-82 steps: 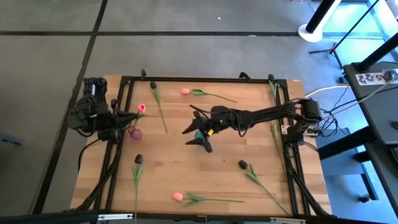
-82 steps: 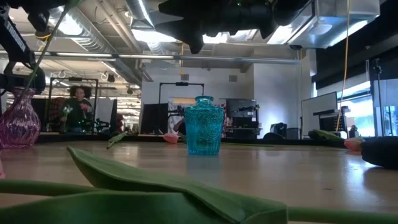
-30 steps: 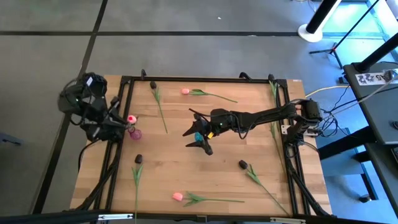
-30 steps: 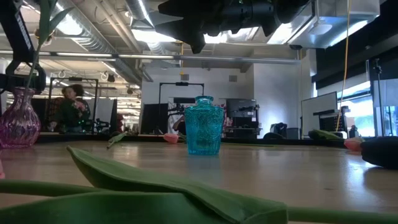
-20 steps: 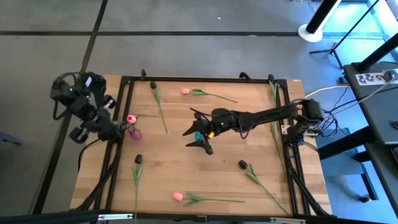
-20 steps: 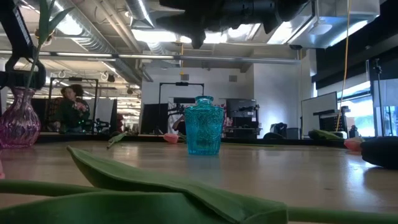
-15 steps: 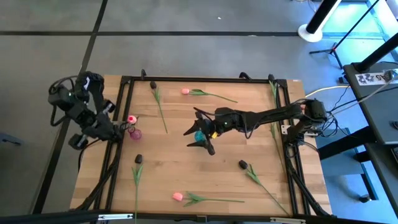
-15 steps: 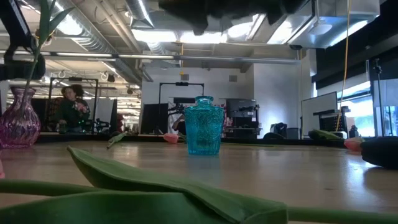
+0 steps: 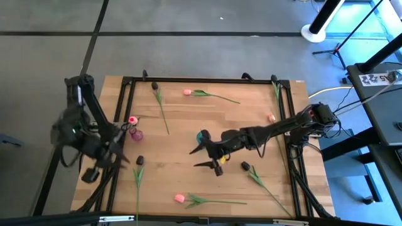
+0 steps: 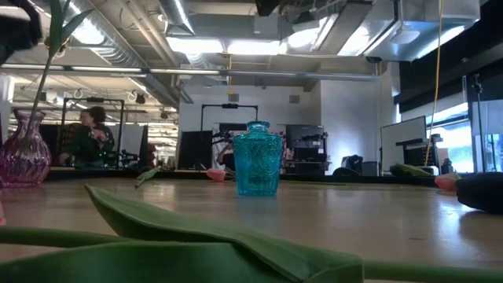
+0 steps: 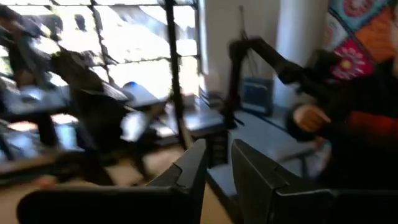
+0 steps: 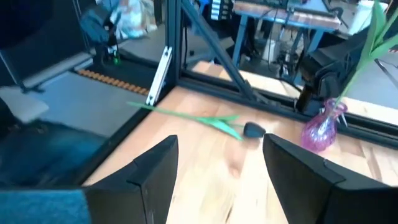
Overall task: Sort flowers into vase by color
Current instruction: Put the bottom pink tulip into the purple vase
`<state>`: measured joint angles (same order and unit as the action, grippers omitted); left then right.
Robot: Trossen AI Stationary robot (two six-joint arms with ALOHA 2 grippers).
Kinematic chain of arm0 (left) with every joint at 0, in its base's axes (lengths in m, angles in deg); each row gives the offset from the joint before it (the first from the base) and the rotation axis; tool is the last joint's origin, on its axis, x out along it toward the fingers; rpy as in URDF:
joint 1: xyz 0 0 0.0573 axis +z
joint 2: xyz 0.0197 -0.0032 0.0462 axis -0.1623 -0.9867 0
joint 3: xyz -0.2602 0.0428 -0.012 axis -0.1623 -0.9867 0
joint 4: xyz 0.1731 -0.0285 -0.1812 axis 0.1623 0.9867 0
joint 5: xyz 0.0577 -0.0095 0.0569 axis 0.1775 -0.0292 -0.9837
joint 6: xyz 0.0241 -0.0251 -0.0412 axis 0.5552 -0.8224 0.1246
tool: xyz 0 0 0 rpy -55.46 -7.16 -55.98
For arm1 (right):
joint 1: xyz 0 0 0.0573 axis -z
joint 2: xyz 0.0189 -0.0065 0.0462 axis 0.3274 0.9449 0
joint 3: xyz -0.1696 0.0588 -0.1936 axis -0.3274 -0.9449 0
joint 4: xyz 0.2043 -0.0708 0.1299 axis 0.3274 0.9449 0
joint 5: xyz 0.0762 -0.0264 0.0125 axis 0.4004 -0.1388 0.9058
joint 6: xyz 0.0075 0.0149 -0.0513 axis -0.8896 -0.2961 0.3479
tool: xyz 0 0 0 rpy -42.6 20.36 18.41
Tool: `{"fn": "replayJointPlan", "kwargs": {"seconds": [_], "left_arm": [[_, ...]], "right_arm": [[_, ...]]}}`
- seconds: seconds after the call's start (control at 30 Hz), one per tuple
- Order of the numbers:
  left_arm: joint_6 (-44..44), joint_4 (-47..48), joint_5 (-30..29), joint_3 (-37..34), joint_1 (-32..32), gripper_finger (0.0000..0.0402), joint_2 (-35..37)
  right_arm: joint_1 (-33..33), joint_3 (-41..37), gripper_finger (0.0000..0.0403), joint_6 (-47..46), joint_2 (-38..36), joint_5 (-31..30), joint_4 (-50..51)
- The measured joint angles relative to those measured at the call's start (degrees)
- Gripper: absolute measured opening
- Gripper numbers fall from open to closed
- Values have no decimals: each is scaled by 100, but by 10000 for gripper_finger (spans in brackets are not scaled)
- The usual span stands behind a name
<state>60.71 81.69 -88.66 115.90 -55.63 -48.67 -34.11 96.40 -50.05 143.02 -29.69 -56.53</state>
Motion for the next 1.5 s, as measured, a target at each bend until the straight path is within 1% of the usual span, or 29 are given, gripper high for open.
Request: {"fn": "replayJointPlan", "kwargs": {"seconds": [0.13, 0.3, 0.47, 0.63, 0.73, 1.0, 1.2, 1.33, 1.43, 1.5], "left_arm": [[-588, -242, 378, 0, 250, 72, -706], [-740, -1081, 725, 0, 425, 72, -1583], [-1117, -1728, 613, 0, 433, 72, -2342], [-1417, -2575, 539, 0, 528, 72, -3154], [-1560, -3002, 398, 0, 537, 72, -3517], [-2495, -3117, 145, 0, 656, 72, -4172], [-3173, -3143, 130, 0, 739, 72, -4537], [-3466, -3151, -100, 0, 736, 72, -4714], [-3697, -3151, -278, 0, 732, 72, -4844], [-3854, -3152, -456, -2, 732, 72, -4907]], "right_arm": [[-114, -4, 234, 33, -83, -149, 320], [-242, -2, 234, -107, -161, -361, 665], [-458, -2, 234, -583, -168, -459, 1127], [-950, -65, 234, -841, 6, -534, 1211], [-1358, -119, 234, -964, 166, -880, 1176], [-2340, -146, 234, -1819, 901, -2080, 1105], [-2693, -146, 234, -2741, 1630, -2220, 1061], [-2793, -146, 233, -3141, 2011, -2311, 1080], [-2794, -144, 221, -3310, 2133, -2384, 1120], [-2792, -141, 203, -3302, 2164, -2431, 1118]]}}
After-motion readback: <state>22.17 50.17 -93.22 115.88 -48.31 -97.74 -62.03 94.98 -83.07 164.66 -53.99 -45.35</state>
